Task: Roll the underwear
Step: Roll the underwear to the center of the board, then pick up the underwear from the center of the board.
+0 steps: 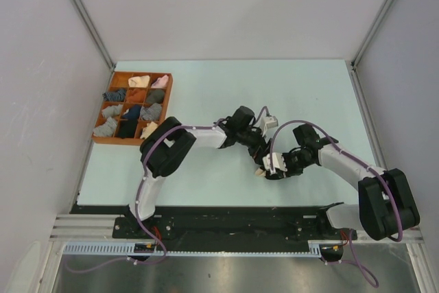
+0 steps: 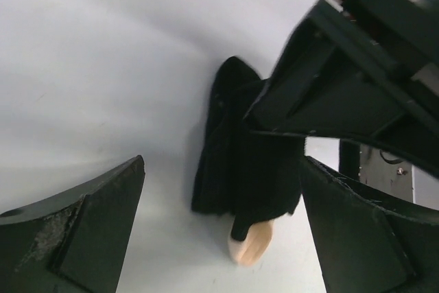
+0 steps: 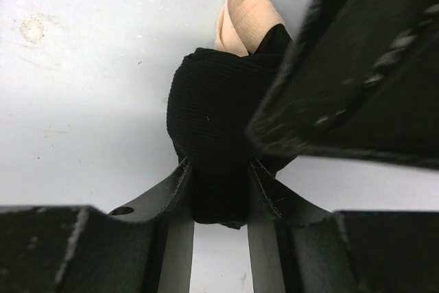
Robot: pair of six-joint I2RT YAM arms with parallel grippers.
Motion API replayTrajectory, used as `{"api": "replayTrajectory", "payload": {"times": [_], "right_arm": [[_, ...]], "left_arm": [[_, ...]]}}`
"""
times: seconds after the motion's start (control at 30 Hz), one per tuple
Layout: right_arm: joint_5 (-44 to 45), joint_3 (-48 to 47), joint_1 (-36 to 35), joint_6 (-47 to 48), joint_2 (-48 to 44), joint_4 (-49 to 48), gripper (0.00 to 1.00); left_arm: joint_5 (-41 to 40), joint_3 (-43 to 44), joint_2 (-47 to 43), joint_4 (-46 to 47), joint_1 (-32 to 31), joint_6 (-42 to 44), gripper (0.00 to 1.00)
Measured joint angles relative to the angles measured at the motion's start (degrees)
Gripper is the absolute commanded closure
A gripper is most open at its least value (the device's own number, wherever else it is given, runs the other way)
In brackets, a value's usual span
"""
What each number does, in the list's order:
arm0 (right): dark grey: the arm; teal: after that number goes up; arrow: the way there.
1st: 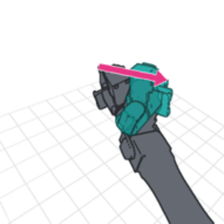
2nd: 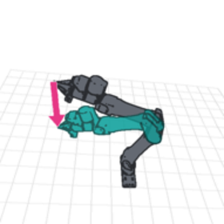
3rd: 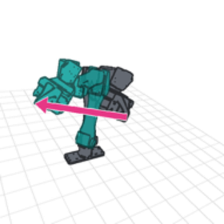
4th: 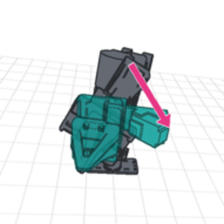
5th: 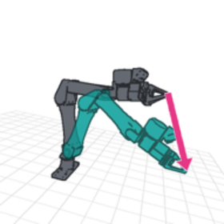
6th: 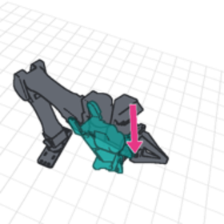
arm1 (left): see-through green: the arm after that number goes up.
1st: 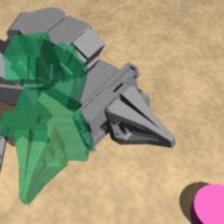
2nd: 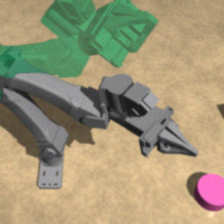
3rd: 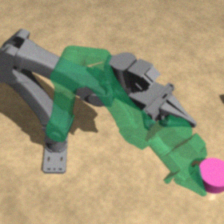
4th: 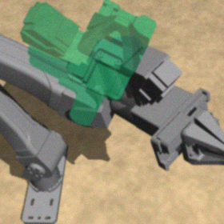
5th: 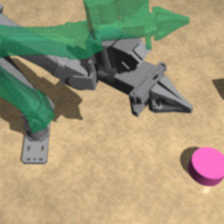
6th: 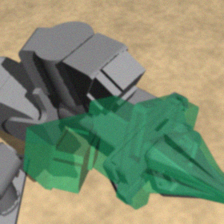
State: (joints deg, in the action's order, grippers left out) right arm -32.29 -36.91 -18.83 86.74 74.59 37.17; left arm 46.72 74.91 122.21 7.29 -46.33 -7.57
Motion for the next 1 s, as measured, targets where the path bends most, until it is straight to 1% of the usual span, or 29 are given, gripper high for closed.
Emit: {"api": "replayTrajectory", "payload": {"times": [0.13,0.23,0.33,0.37,0.43,0.47,0.53,0.57,0.63,0.67,0.73,0.77,0.83,0.87,0.97,1.0], "right_arm": [[-0.2,0.0,0.2,-0.2,0.0,0.0,0.69],[-0.5,0.0,0.3,0.1,0.0,0.2,0.69],[-0.7,0.0,0.7,0.0,0.0,0.2,0.69],[-0.8,0.0,0.8,0.1,0.0,0.2,0.69],[-0.9,0.1,1.0,0.0,0.0,0.2,0.69],[-1.0,0.1,1.0,0.0,0.0,0.2,0.69],[-1.2,0.1,1.1,-0.2,0.0,0.2,0.70],[-1.2,0.1,1.1,-0.2,0.0,0.2,0.69],[-1.2,0.1,1.1,-0.6,0.0,0.0,0.70],[-1.2,0.1,1.1,-0.8,0.0,0.0,0.70],[-1.2,0.1,1.1,-1.1,0.0,-0.1,0.69],[-1.2,0.1,1.1,-1.2,0.0,-0.1,0.69],[-1.2,0.1,1.1,-1.4,0.0,-0.2,0.69],[-1.2,0.1,1.1,-1.6,0.0,-0.2,0.69],[-1.6,0.1,1.1,-2.8,-0.1,-0.4,0.60],[-1.9,-0.1,1.2,-3.3,-0.2,-0.3,0.54]], "left_arm": [[3.1,0.9,1.9,2.3,-1.7,0.6,0.00],[5.0,1.1,2.6,3.0,-2.5,1.2,0.04],[6.2,1.7,2.9,1.4,-2.6,2.6,0.13],[6.4,1.9,2.9,0.7,-2.8,3.0,0.19],[6.9,2.1,3.0,-1.2,-3.0,4.0,0.23],[7.3,2.1,3.0,-2.1,-3.2,4.5,0.27],[7.5,2.1,2.9,-3.5,-3.6,5.2,0.32],[7.5,2.1,2.9,-4.1,-3.7,5.6,0.37],[7.1,2.1,2.9,-4.7,-3.8,6.1,0.42],[6.8,2.0,2.9,-4.7,-3.9,6.3,0.51],[6.2,1.7,2.8,-4.4,-3.9,6.1,0.62],[5.9,1.4,2.8,-4.1,-3.9,5.8,0.71],[5.9,0.7,2.8,-3.1,-3.8,4.4,0.81],[6.0,0.3,2.8,-2.3,-3.7,3.6,0.87],[6.2,-1.4,2.3,0.7,-3.3,0.8,0.95],[6.2,-2.3,2.0,2.1,-3.2,-0.2,0.96]]}}
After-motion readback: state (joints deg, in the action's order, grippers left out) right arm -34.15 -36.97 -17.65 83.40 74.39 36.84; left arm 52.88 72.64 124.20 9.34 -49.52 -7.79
